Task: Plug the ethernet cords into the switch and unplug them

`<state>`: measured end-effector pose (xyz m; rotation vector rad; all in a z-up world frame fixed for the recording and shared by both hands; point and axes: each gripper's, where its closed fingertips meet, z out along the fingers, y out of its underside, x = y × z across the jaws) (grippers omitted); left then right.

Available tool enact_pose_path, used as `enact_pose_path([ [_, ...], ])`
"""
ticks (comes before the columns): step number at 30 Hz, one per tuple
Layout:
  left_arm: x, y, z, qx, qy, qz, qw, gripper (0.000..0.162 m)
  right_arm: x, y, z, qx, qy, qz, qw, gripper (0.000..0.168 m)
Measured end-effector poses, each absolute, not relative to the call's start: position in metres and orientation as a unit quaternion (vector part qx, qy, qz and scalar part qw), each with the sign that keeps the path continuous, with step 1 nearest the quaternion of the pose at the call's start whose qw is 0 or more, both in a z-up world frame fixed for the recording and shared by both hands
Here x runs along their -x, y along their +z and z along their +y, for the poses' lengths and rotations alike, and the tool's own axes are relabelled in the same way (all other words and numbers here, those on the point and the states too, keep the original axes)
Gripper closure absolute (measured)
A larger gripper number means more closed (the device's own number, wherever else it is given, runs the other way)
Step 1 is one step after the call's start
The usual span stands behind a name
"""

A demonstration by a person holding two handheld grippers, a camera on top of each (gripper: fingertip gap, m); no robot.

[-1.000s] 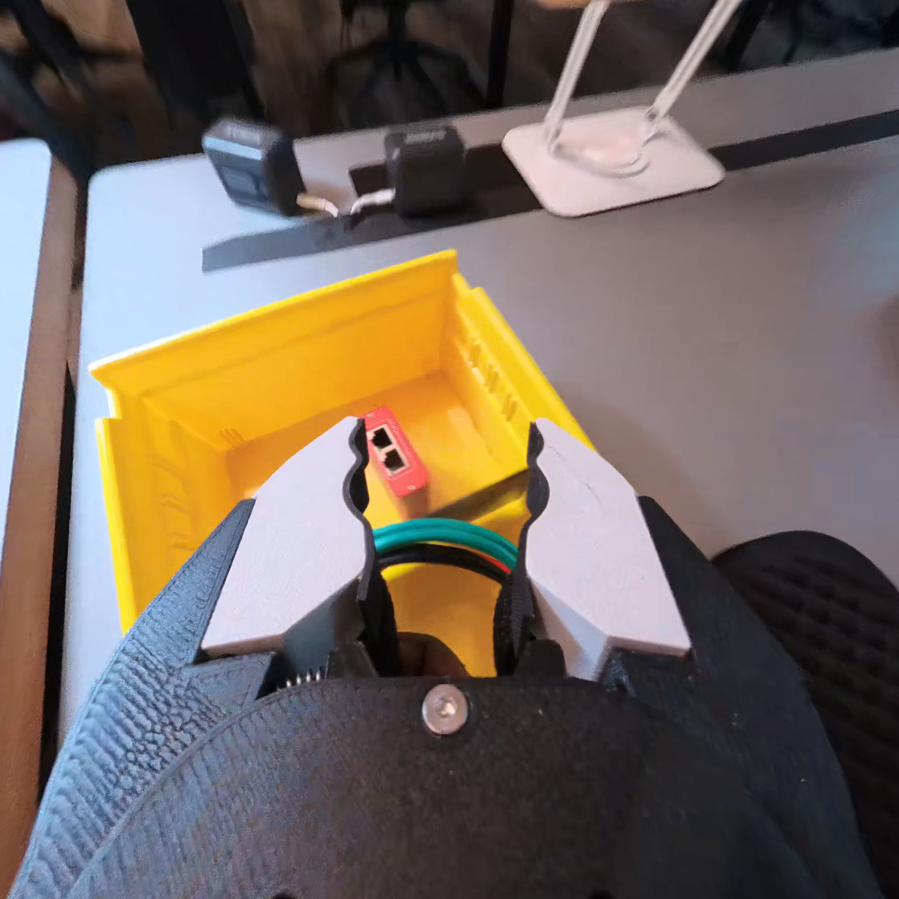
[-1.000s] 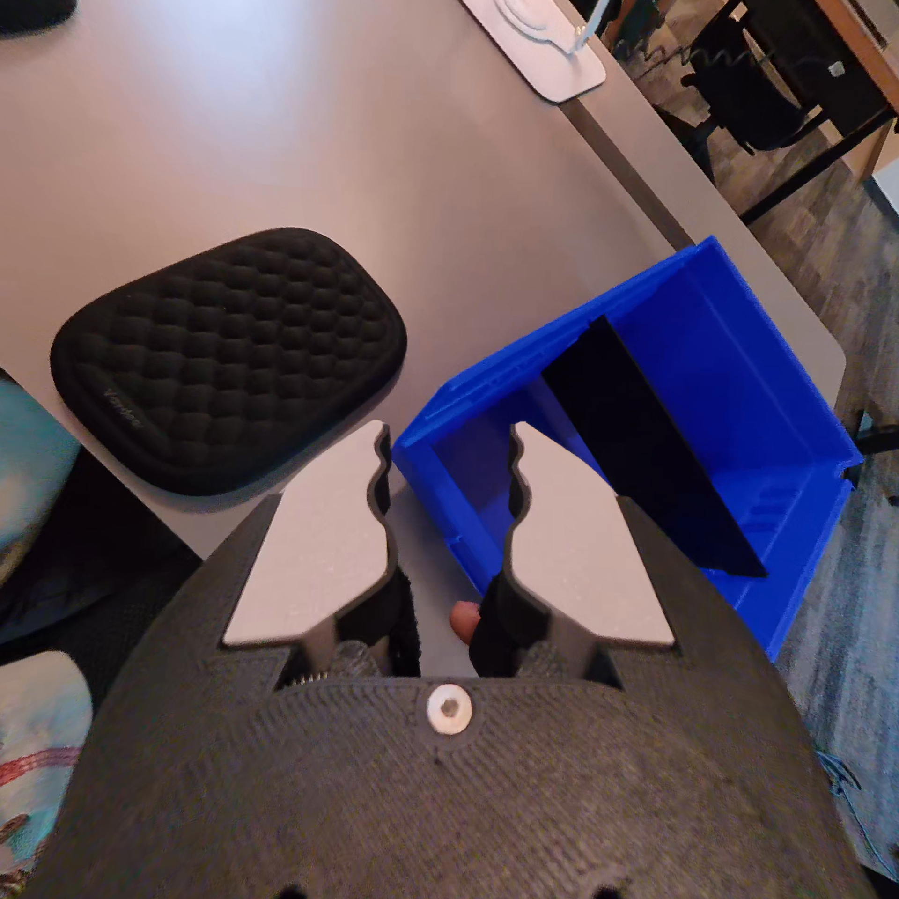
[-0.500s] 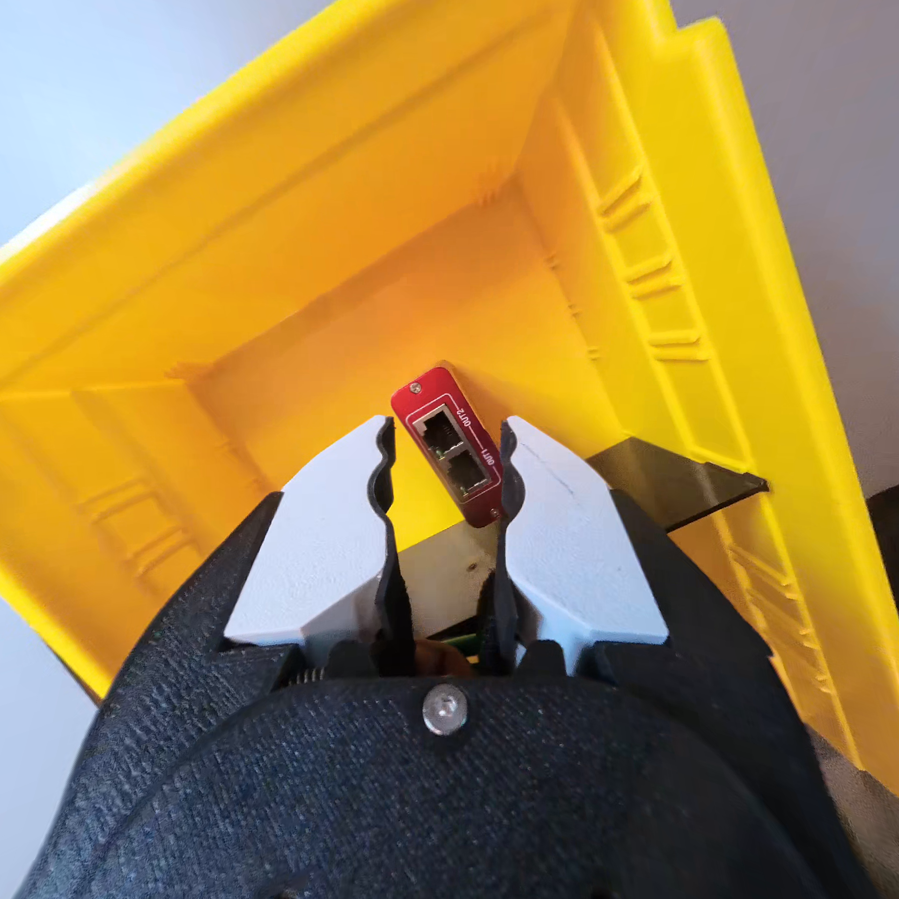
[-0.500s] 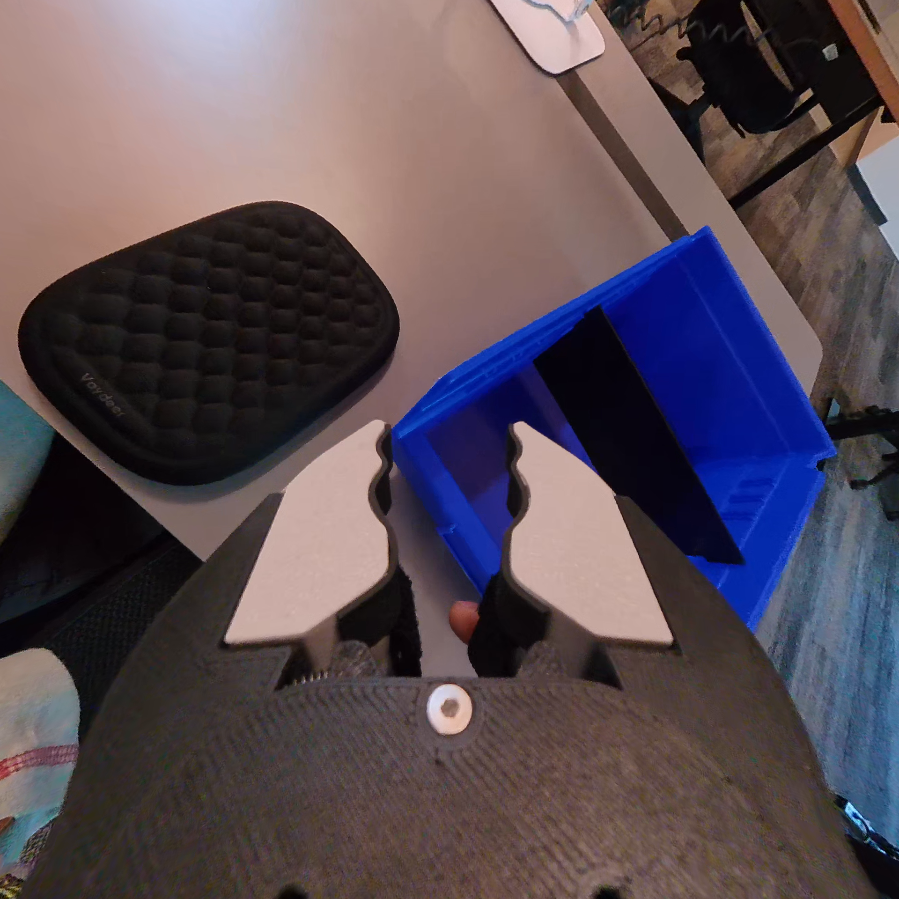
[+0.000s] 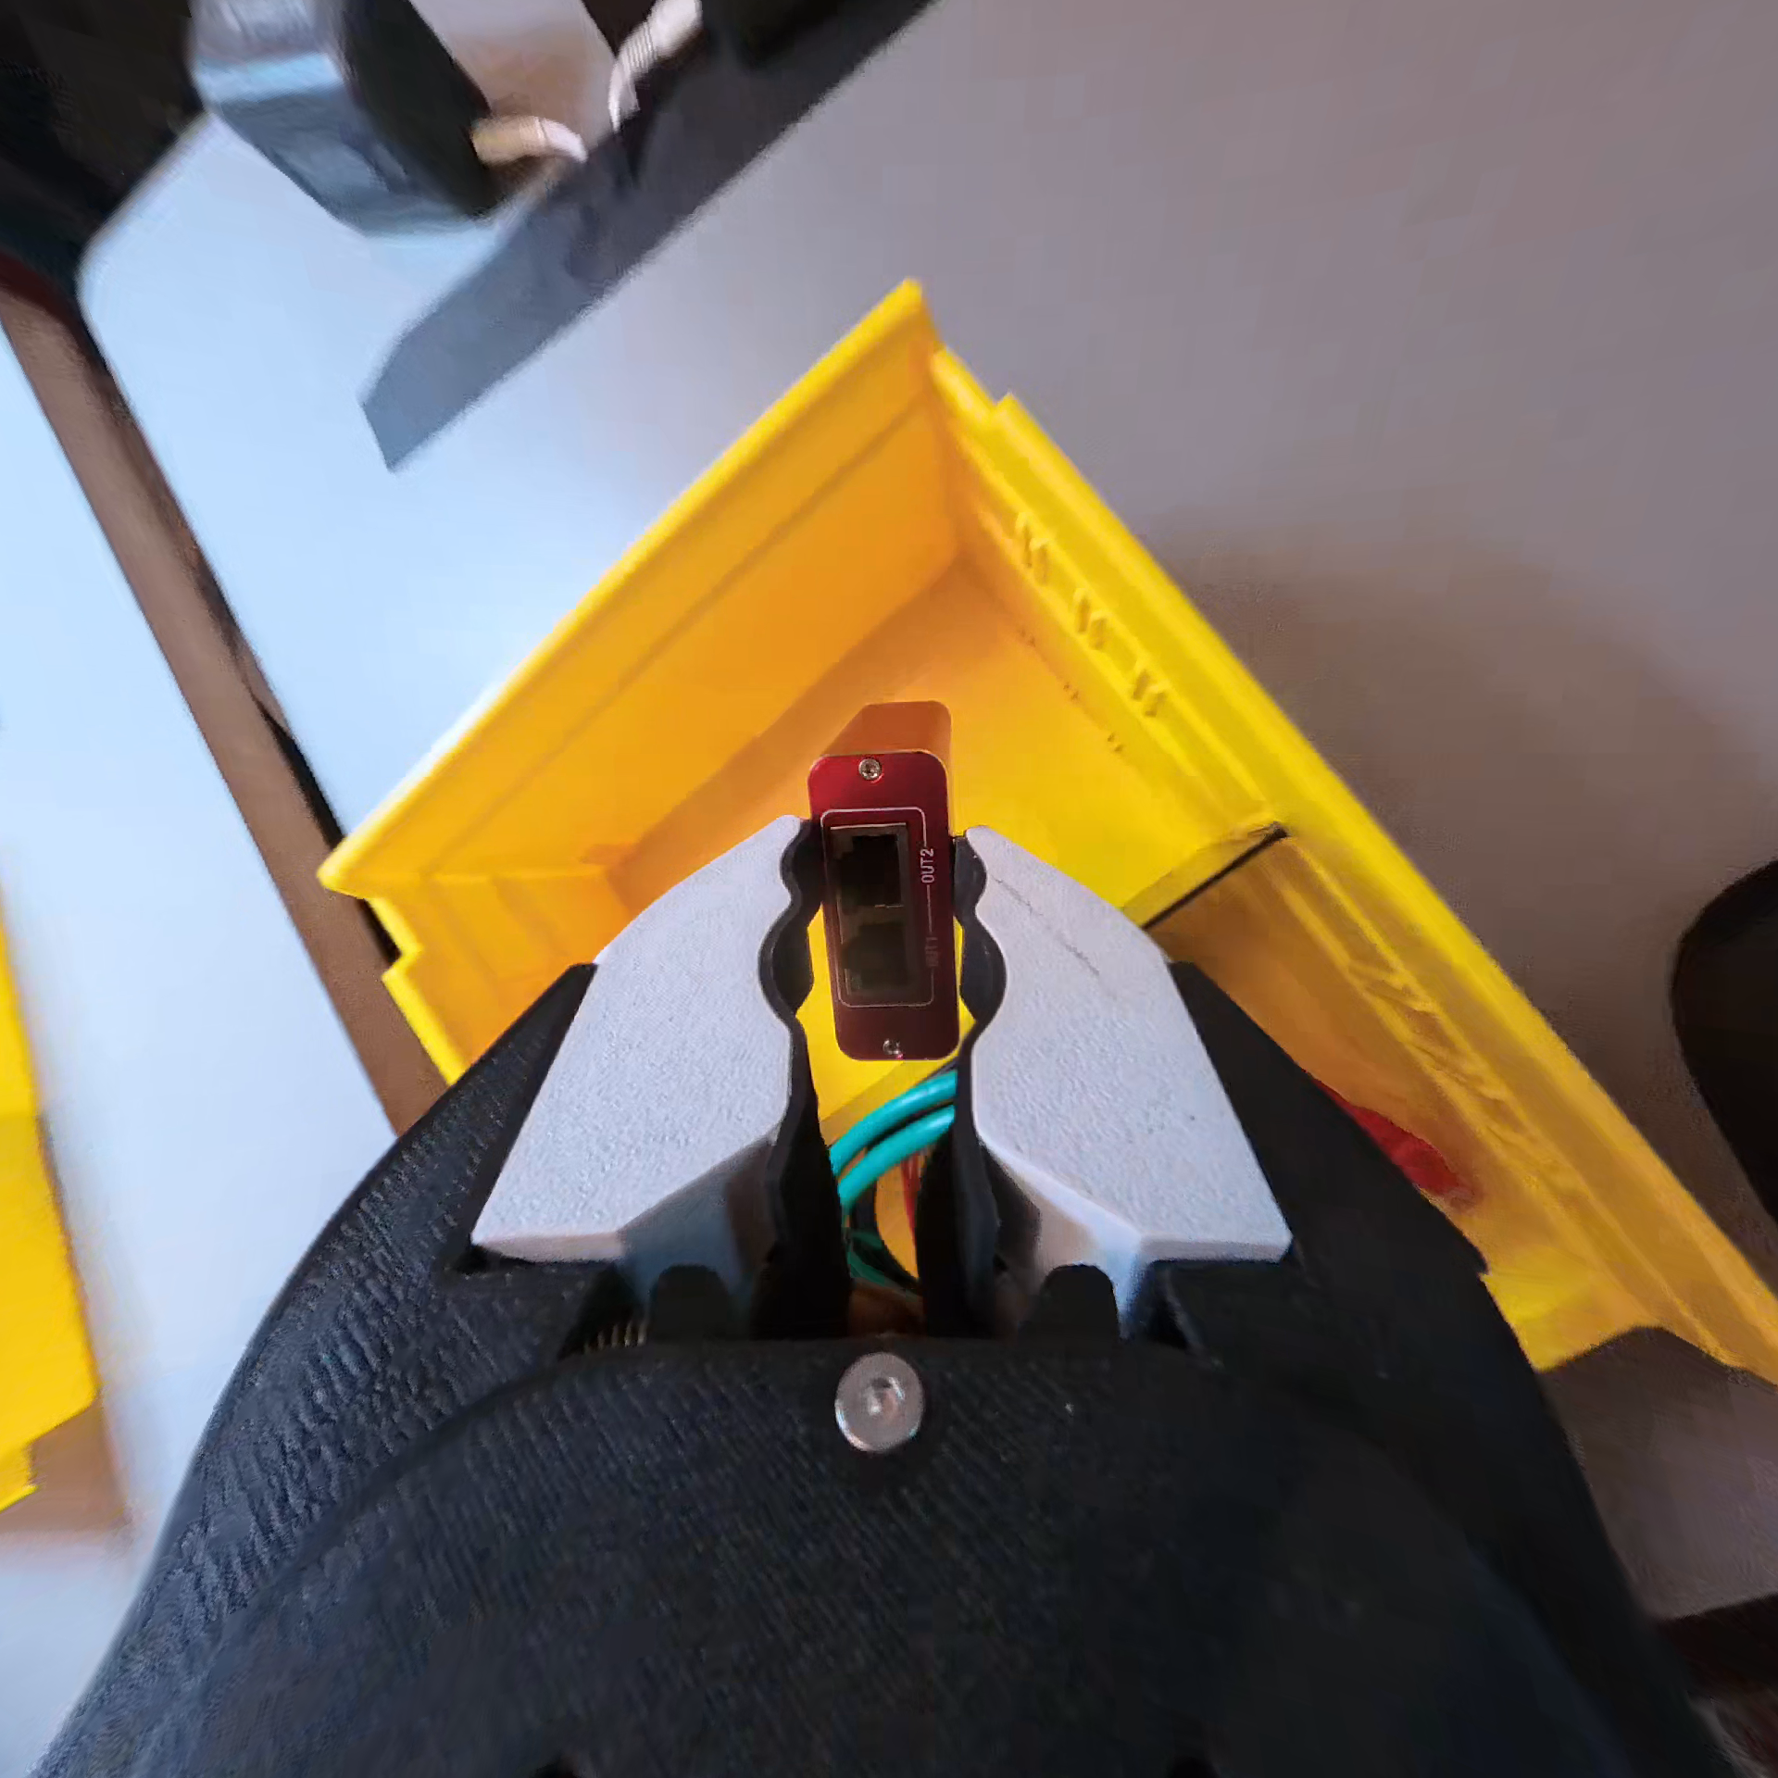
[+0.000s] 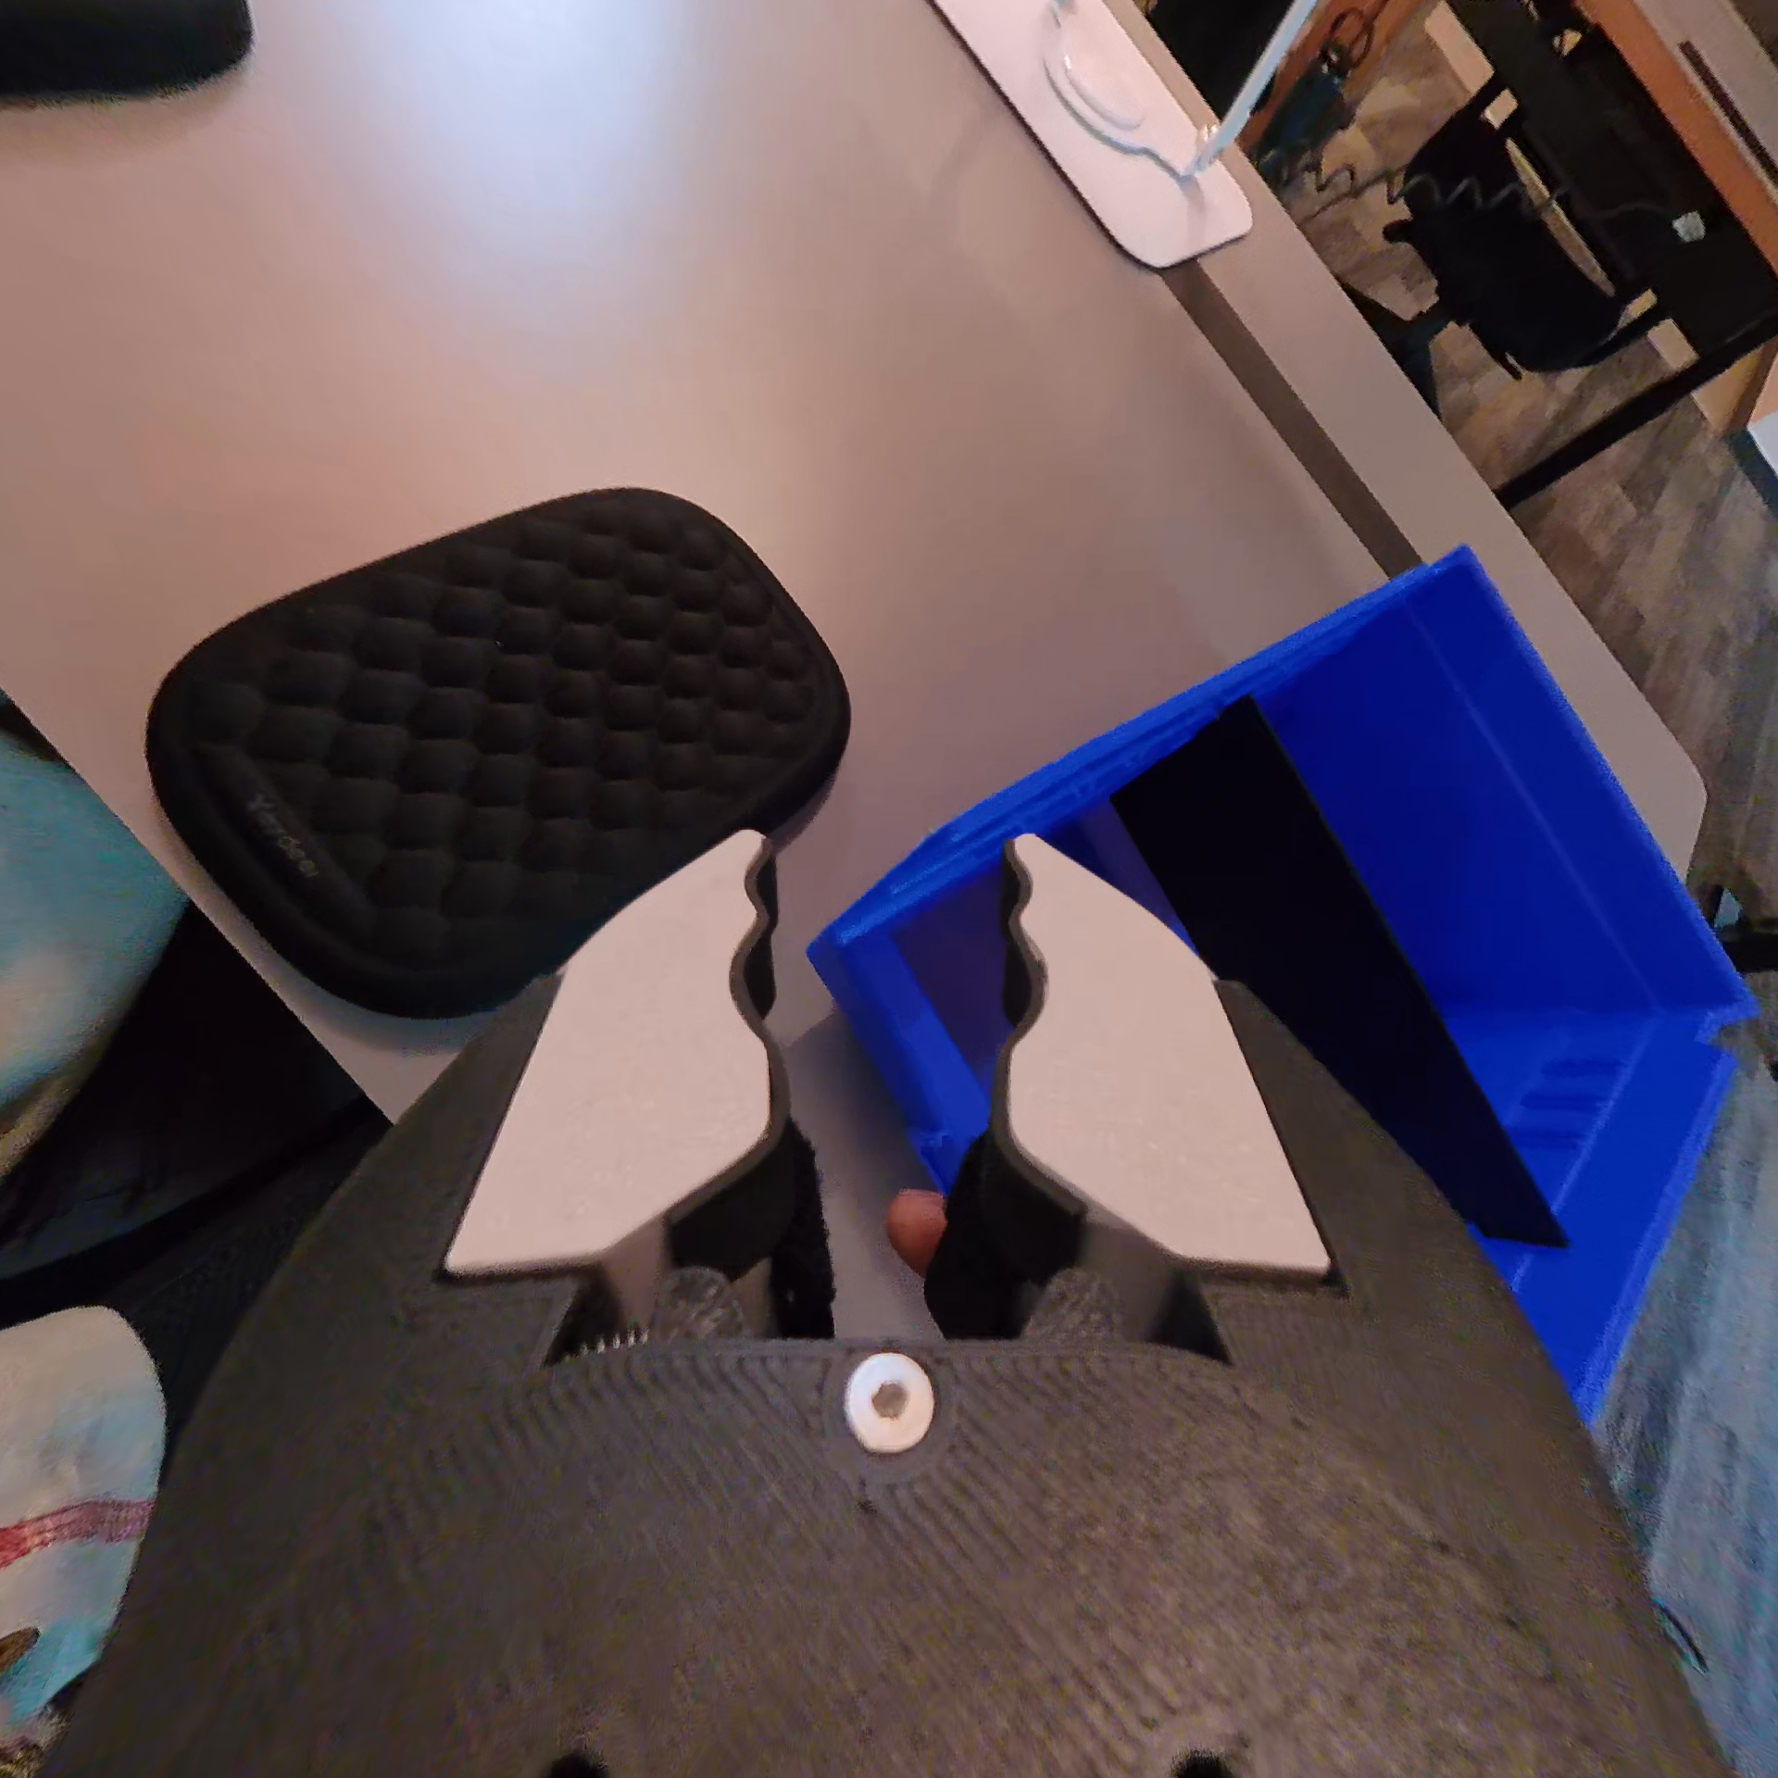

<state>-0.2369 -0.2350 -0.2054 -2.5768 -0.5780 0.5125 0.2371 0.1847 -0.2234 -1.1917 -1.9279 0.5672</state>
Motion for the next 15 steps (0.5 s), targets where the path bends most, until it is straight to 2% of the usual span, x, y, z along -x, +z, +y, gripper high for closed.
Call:
enact_pose_path([
  [4,0.206,-0.159,-0.217,0.922,0.225,-0.152,0.275,0.136,-0.233,-0.226,0.178,0.460,0.228,-0.766,0.387,0.124],
  [8,0.149,-0.133,-0.176,0.924,0.201,-0.058,0.321,0.136,-0.228,-0.226,0.173,0.452,0.232,-0.771,0.385,0.124],
  [15,0.033,-0.168,-0.094,0.937,0.118,0.132,0.300,0.136,-0.221,-0.231,0.161,0.434,0.244,-0.784,0.371,0.122],
])
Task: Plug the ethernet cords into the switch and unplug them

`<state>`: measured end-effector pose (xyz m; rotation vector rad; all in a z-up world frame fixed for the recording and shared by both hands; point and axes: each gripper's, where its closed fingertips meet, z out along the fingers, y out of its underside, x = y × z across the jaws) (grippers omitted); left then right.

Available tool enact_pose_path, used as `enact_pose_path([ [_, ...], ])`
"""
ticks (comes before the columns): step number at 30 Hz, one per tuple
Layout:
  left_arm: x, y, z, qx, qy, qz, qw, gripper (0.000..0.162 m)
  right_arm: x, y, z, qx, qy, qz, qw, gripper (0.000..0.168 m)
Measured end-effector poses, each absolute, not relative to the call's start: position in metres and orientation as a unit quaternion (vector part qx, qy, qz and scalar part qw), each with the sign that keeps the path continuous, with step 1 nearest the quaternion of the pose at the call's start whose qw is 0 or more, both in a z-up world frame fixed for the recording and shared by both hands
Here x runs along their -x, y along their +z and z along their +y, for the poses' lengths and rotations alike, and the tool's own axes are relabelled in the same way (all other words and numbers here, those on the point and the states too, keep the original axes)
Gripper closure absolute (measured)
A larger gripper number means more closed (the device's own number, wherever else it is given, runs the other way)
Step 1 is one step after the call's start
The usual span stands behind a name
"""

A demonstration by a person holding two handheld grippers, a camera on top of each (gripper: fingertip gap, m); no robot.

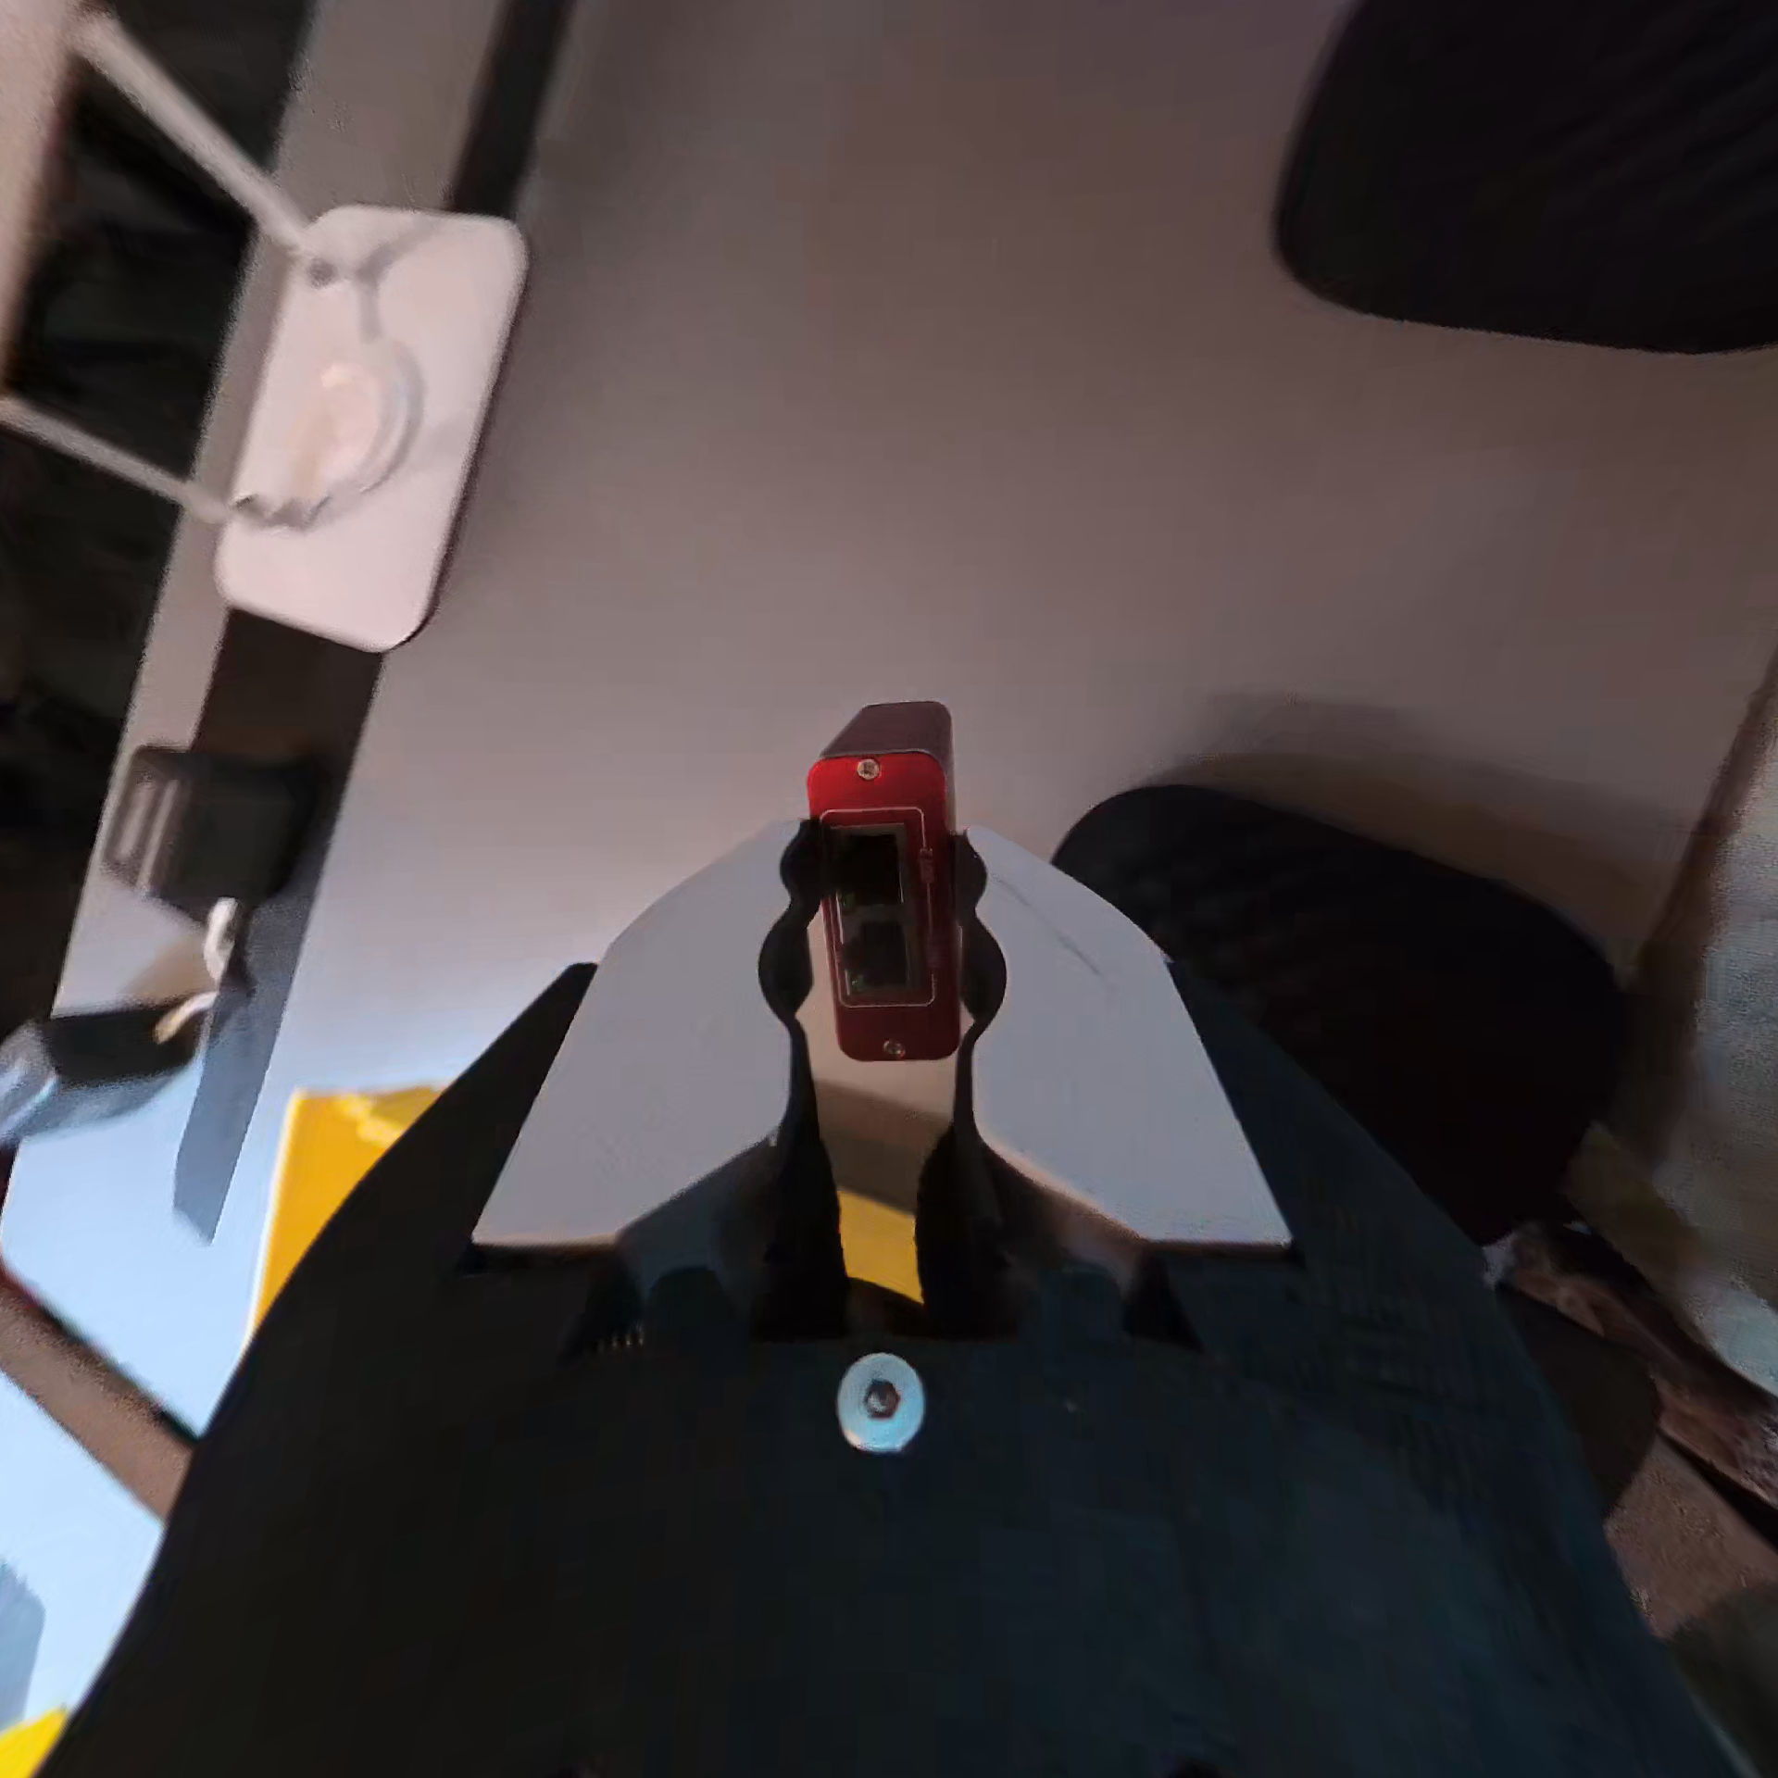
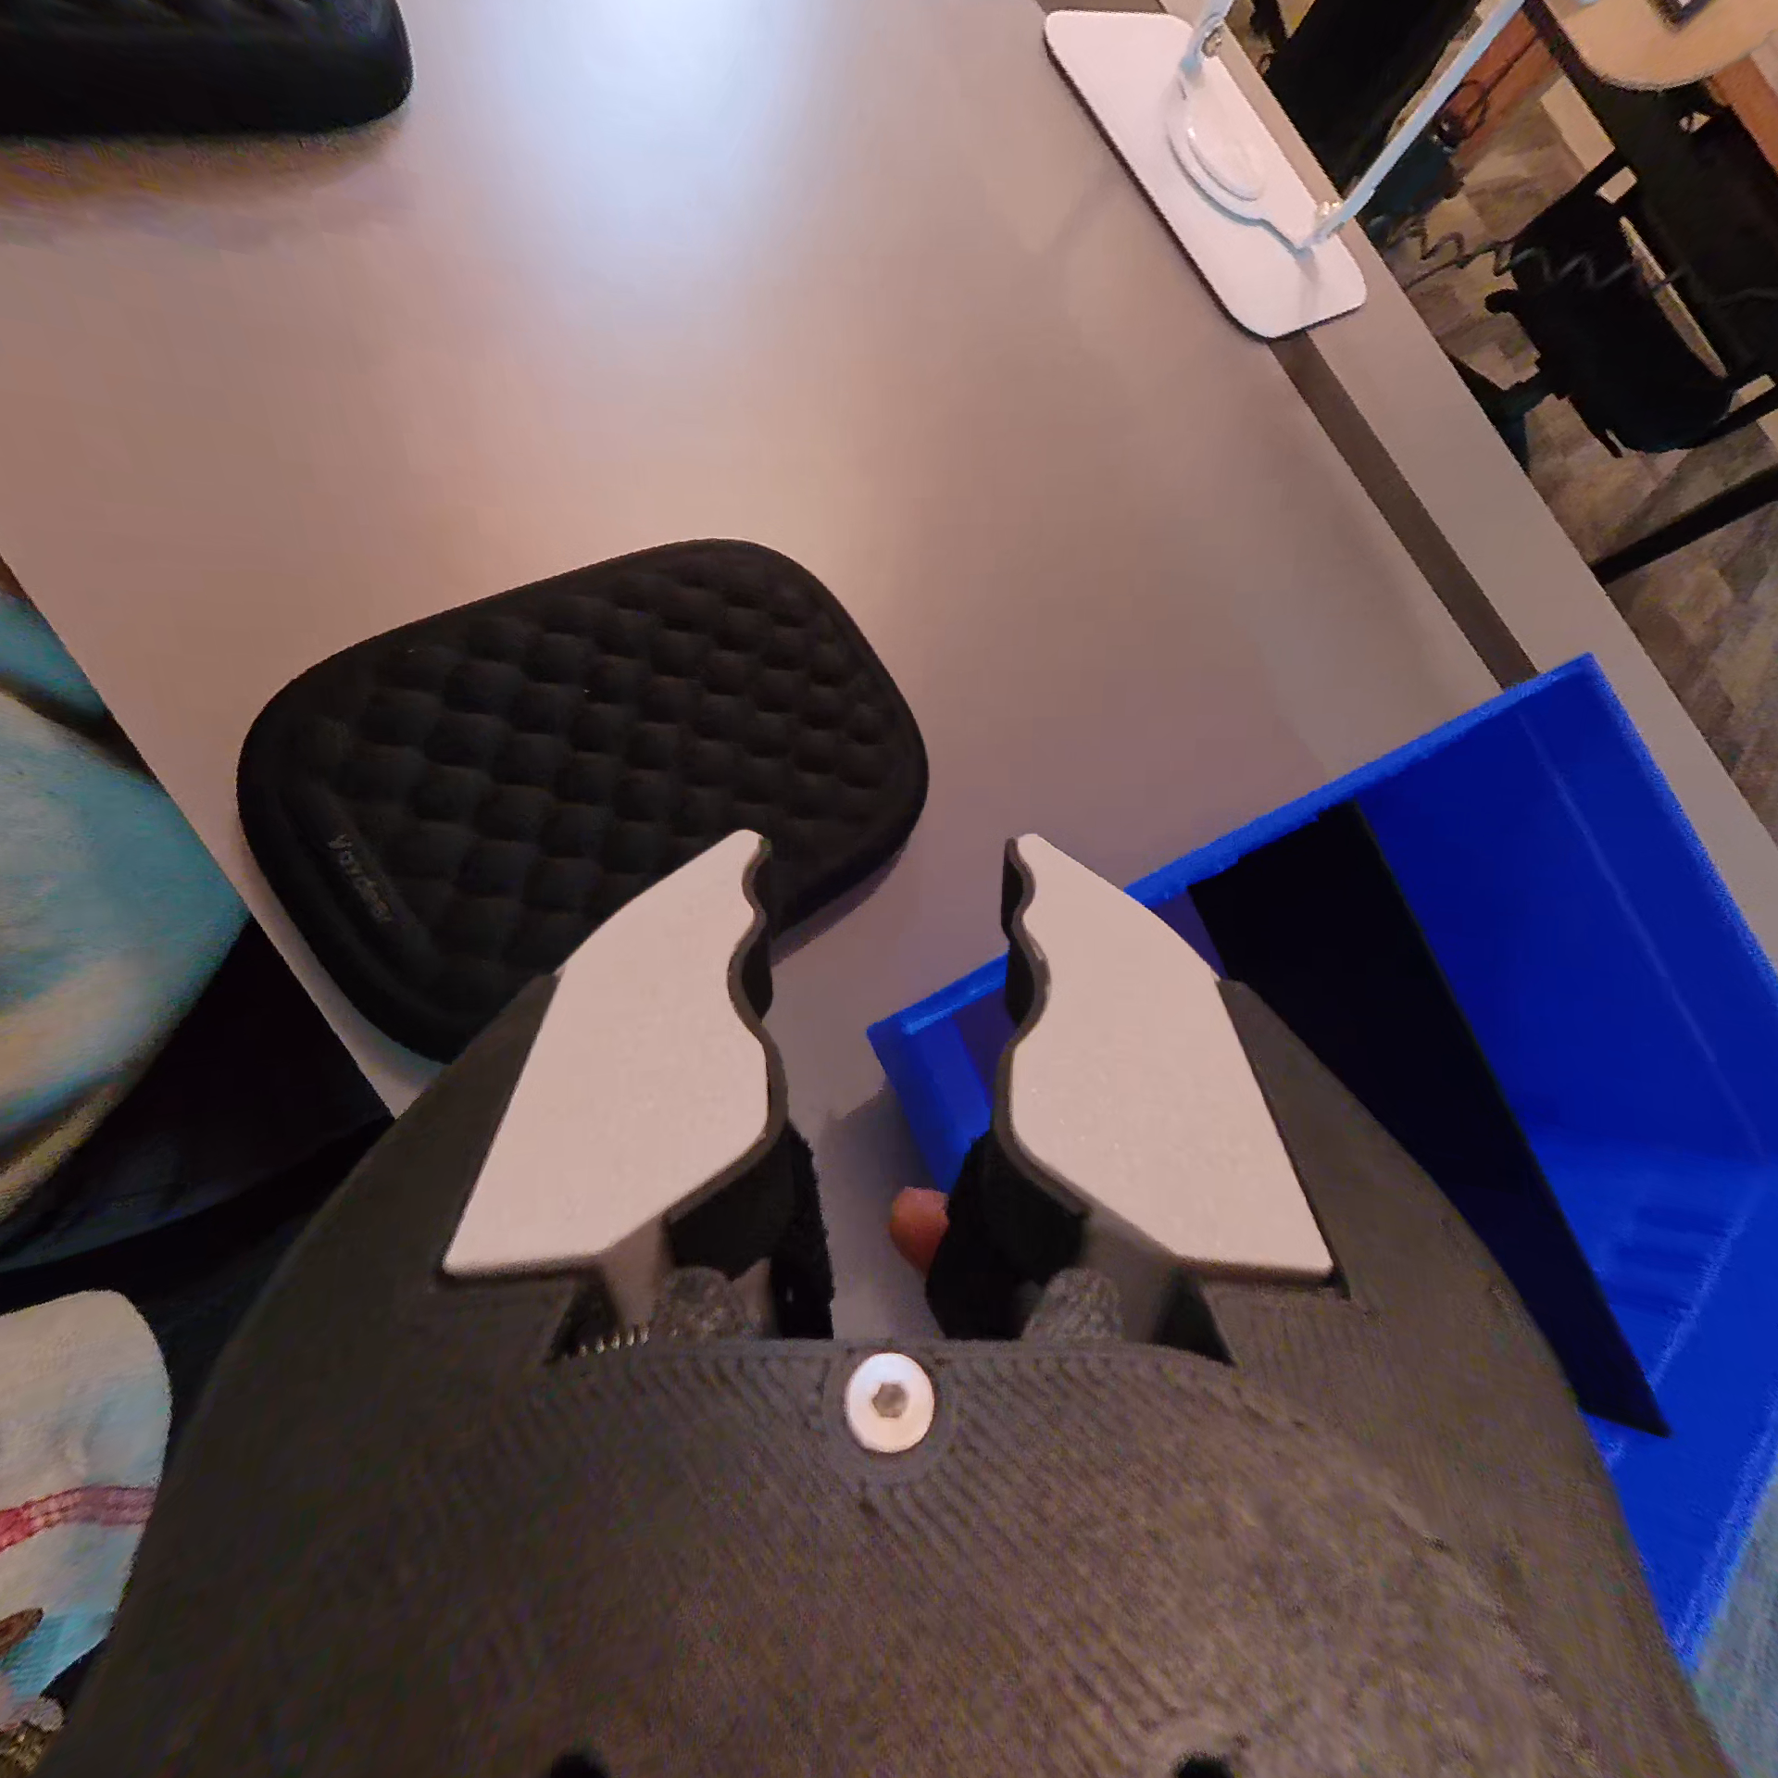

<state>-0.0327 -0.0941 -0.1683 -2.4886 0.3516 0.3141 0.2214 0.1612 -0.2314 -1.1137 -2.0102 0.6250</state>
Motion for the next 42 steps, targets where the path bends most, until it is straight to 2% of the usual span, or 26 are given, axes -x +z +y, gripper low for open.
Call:
enact_pose_path([
  [6,-0.035,-0.218,-0.044,0.938,0.052,0.230,0.254,0.136,-0.217,-0.233,0.154,0.425,0.262,-0.785,0.366,0.121],
  [15,-0.068,-0.272,-0.007,0.944,0.023,0.272,0.186,0.136,-0.212,-0.238,0.146,0.415,0.282,-0.790,0.353,0.119],
  [29,-0.076,-0.287,0.003,0.945,0.010,0.281,0.167,0.136,-0.210,-0.241,0.145,0.415,0.285,-0.792,0.345,0.118],
  [32,-0.076,-0.283,0.004,0.945,0.008,0.275,0.179,0.129,-0.210,-0.241,0.144,0.414,0.286,-0.793,0.344,0.118],
  [35,-0.073,-0.275,0.004,0.943,0.006,0.257,0.209,0.116,-0.206,-0.239,0.139,0.409,0.298,-0.791,0.344,0.116],
  [37,-0.068,-0.260,0.007,0.937,0.018,0.226,0.267,0.106,-0.200,-0.236,0.134,0.406,0.316,-0.785,0.344,0.110],
  [39,-0.061,-0.229,0.010,0.909,0.025,0.178,0.376,0.097,-0.190,-0.231,0.121,0.395,0.352,-0.777,0.341,0.099],
  [42,-0.044,-0.157,-0.010,0.801,0.023,0.090,0.592,0.095,-0.164,-0.222,0.091,0.365,0.418,-0.763,0.330,0.087],
])
